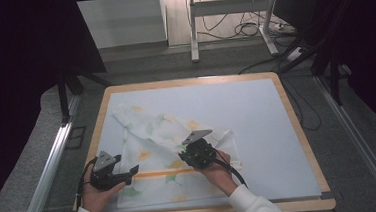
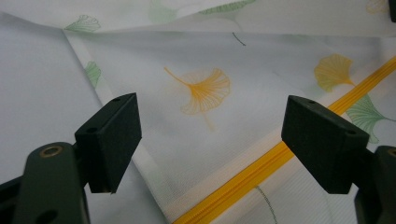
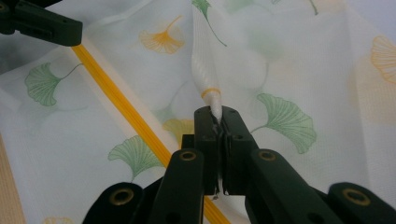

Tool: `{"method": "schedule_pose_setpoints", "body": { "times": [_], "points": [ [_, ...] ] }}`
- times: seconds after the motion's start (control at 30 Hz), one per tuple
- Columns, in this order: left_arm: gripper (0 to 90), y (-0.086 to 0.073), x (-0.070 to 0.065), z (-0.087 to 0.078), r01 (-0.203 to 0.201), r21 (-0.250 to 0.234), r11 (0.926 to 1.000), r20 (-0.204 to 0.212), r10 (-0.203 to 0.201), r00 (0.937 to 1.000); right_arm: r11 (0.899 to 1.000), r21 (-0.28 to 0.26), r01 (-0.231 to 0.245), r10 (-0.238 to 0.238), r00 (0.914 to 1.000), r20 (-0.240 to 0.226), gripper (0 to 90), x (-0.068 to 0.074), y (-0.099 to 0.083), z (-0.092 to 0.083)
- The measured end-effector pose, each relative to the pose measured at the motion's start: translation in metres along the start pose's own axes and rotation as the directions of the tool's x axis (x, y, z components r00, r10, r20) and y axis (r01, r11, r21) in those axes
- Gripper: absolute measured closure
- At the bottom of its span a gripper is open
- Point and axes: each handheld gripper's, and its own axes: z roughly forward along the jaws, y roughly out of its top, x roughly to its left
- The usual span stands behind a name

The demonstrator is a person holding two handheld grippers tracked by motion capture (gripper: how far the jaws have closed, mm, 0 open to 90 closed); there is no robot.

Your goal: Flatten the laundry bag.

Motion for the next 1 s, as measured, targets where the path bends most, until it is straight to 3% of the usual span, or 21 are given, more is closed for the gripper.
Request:
{"method": "schedule_pose_setpoints", "body": {
  "times": [0.53,1.0],
  "points": [
    [19.8,0.000,0.000,0.000,-0.004,0.001,1.0000,0.001,0.004,1.0000,0.998,-0.035,-0.044,0.044,0.9990,0.009,86.0,-0.021,0.002,-0.014],
    [19.8,0.000,0.000,0.000,-0.008,0.002,1.0000,-0.001,0.008,1.0000,0.997,-0.052,-0.061,0.062,0.9979,0.018,86.0,-0.029,0.003,-0.019]
  ]
}}
